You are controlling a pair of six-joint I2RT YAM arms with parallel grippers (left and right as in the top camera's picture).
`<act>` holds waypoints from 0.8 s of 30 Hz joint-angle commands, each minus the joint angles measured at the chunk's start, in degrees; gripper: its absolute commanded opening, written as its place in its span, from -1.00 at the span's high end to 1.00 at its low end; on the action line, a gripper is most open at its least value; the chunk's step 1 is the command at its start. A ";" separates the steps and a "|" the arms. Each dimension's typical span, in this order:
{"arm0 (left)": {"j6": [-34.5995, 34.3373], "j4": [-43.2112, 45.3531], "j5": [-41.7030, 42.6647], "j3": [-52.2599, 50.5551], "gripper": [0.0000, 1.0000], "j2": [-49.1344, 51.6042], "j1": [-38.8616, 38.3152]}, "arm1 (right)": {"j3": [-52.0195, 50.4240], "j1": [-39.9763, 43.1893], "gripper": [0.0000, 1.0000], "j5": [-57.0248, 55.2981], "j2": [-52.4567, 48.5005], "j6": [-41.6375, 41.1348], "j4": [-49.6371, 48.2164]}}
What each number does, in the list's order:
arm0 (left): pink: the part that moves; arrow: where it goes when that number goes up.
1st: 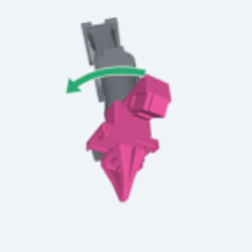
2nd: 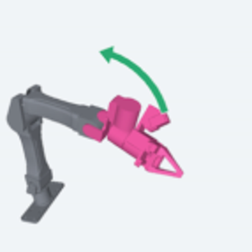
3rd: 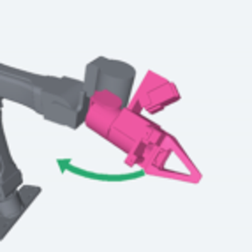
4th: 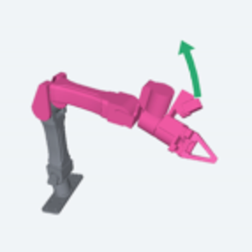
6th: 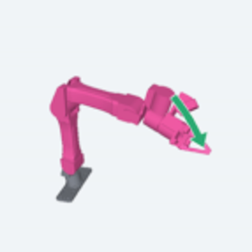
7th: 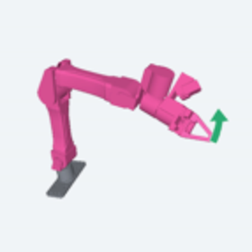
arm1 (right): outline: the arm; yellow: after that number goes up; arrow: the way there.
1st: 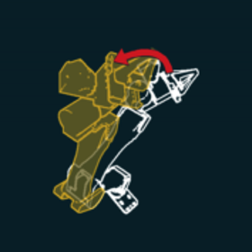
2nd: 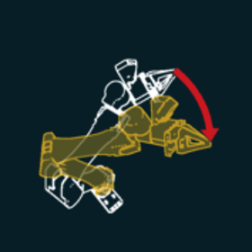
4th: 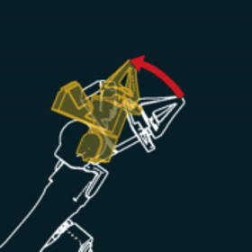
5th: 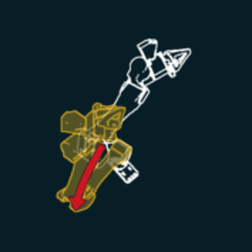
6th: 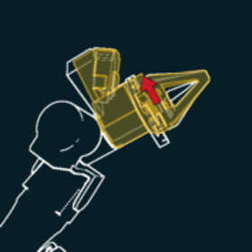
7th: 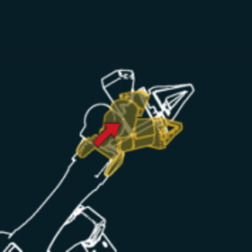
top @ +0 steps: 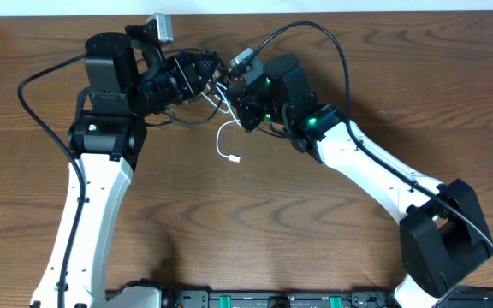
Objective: Untangle cables
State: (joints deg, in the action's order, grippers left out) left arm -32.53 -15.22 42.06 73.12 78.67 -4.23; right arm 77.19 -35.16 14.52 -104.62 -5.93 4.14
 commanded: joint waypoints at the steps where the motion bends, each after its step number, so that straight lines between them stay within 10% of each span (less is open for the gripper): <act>1: -0.02 -0.90 -0.74 1.99 0.86 -0.22 -0.02 | 0.42 1.57 0.98 -7.98 -0.02 -3.48 1.77; 12: 8.17 -10.49 -39.08 1.97 0.85 2.27 0.04 | 0.42 10.27 0.98 -10.60 8.28 -6.40 17.99; 24: 12.63 -11.37 -44.94 1.97 0.85 10.05 4.39 | 0.42 20.85 0.98 -9.90 10.56 -7.76 30.77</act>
State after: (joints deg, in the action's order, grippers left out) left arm -22.63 -26.44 7.35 73.12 87.64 -4.58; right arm 77.47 -19.40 13.04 -95.09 -13.04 32.34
